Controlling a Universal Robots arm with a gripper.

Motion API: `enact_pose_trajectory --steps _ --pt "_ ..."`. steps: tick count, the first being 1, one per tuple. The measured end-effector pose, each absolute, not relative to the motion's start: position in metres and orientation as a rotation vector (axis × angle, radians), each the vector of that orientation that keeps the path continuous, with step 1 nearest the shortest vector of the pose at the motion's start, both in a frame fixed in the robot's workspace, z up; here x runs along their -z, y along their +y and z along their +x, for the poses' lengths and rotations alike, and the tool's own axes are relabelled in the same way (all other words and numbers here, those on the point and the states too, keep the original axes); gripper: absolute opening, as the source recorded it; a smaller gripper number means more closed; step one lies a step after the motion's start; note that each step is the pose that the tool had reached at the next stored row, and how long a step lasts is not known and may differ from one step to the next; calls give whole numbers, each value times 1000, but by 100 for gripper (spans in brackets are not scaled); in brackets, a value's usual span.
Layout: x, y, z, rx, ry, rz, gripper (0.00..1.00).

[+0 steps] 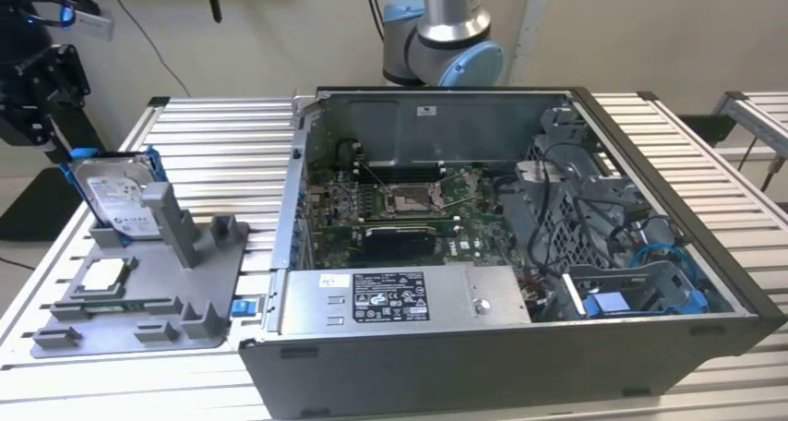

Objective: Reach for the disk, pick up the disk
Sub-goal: 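Pick up the disk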

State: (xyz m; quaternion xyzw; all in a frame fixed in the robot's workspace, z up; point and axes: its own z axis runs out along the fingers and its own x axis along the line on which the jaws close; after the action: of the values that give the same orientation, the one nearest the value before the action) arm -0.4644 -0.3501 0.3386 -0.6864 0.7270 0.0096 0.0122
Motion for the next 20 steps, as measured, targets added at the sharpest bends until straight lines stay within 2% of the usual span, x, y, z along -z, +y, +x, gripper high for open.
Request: enact_pose_trajectory --steps 20 --pt "-310 -348 -462 -31 2225 -2183 100"
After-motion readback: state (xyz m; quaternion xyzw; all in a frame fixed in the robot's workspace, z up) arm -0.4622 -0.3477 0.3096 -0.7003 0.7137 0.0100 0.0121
